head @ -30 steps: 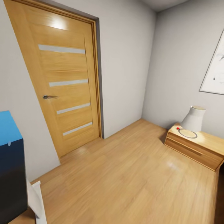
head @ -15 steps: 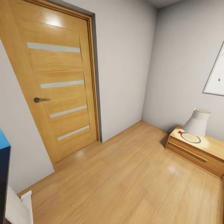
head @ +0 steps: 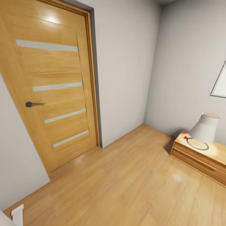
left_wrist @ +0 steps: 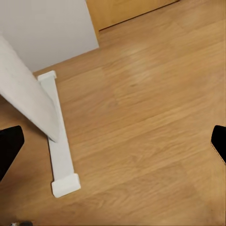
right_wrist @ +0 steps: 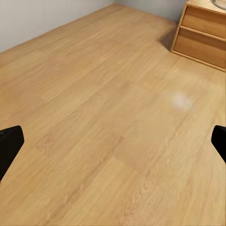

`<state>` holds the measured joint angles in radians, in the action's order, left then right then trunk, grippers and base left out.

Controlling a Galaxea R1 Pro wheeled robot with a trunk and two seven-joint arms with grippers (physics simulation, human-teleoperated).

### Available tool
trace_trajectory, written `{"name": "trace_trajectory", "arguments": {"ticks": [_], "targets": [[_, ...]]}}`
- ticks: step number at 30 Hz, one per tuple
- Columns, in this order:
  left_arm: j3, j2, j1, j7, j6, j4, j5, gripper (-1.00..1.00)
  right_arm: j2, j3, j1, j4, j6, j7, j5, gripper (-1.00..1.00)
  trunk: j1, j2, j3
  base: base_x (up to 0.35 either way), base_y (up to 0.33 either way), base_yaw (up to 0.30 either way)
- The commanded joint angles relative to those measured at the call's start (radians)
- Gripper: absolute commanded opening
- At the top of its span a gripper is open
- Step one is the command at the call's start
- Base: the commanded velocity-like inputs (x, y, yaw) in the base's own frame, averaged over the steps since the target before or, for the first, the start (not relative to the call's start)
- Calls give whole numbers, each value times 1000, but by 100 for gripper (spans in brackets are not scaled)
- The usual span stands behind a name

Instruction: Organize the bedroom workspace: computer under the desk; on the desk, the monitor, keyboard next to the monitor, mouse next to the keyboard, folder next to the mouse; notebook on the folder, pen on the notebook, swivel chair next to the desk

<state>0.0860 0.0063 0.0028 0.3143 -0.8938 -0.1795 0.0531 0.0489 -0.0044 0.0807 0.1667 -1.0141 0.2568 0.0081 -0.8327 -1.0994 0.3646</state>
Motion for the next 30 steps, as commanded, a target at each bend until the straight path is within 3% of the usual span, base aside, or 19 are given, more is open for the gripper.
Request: {"name": "trace_trajectory", "arguments": {"ticks": [1, 13, 30], "targets": [[1, 0, 0, -4, -2, -1, 5, 100, 0, 0, 1, -1, -3, 2, 1, 100, -1, -1, 1, 327, 0, 0], [2, 1, 0, -4, -1, -1, 5, 100, 2, 1, 1, -2, -1, 2, 1, 100, -1, -1, 1, 327, -58, 28], [2, 0, 0, -4, 1, 0, 5, 100, 5, 1, 1, -1, -5, 3, 1, 100, -1, -1, 1, 285, -187, 255]]}}
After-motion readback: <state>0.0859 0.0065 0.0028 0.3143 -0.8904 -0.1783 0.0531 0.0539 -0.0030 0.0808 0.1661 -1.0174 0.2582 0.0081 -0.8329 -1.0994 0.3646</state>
